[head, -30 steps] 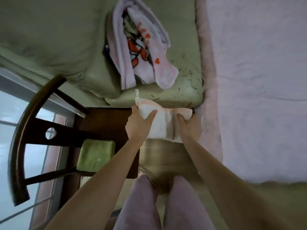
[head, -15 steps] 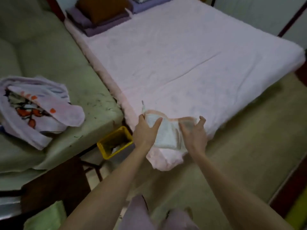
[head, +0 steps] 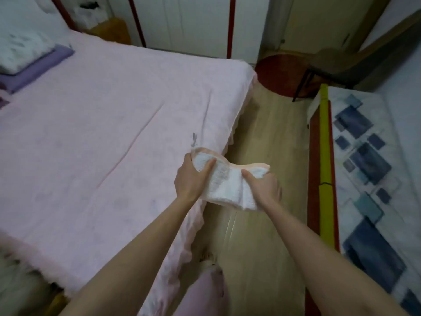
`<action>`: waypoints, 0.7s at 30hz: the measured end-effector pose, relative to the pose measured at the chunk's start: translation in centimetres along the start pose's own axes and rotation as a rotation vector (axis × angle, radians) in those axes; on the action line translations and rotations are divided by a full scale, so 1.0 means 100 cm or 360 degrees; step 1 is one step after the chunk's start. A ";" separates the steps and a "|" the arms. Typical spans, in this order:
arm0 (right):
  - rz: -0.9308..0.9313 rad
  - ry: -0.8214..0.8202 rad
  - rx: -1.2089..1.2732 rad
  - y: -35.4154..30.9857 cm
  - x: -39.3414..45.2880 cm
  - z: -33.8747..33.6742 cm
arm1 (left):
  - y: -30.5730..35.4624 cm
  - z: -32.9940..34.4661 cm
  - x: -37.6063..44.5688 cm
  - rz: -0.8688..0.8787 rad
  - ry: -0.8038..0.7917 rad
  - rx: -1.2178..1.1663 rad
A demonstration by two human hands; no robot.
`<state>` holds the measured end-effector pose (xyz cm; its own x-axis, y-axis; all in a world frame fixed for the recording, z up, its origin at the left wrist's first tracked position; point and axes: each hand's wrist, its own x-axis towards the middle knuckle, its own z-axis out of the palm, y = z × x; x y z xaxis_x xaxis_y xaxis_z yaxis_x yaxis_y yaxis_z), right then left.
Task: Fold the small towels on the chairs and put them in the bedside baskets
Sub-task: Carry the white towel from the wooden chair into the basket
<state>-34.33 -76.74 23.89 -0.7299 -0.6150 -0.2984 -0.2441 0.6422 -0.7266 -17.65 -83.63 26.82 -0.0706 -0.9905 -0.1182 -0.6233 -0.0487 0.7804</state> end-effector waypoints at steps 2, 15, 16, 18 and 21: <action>0.0078 0.0102 0.0091 -0.009 0.043 -0.013 | 0.022 0.028 0.044 0.0099 -0.0091 -0.0005; 0.0257 0.0566 0.0410 -0.113 0.284 -0.098 | 0.208 0.163 0.296 0.0550 -0.0494 0.0018; 0.0252 0.0599 0.0406 -0.120 0.309 -0.103 | 0.221 0.178 0.316 0.0562 -0.0512 -0.0001; 0.0220 0.0622 0.0395 -0.133 0.363 -0.112 | 0.247 0.209 0.360 0.0604 -0.0537 -0.0032; 0.0187 0.0609 0.0396 -0.158 0.455 -0.125 | 0.291 0.252 0.428 0.0638 -0.0497 -0.0061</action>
<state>-71.66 -109.10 29.53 -0.9377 -0.3021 -0.1717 -0.0197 0.5395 -0.8417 -58.44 -124.15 29.00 -0.5314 -0.8468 0.0217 -0.4711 0.3168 0.8232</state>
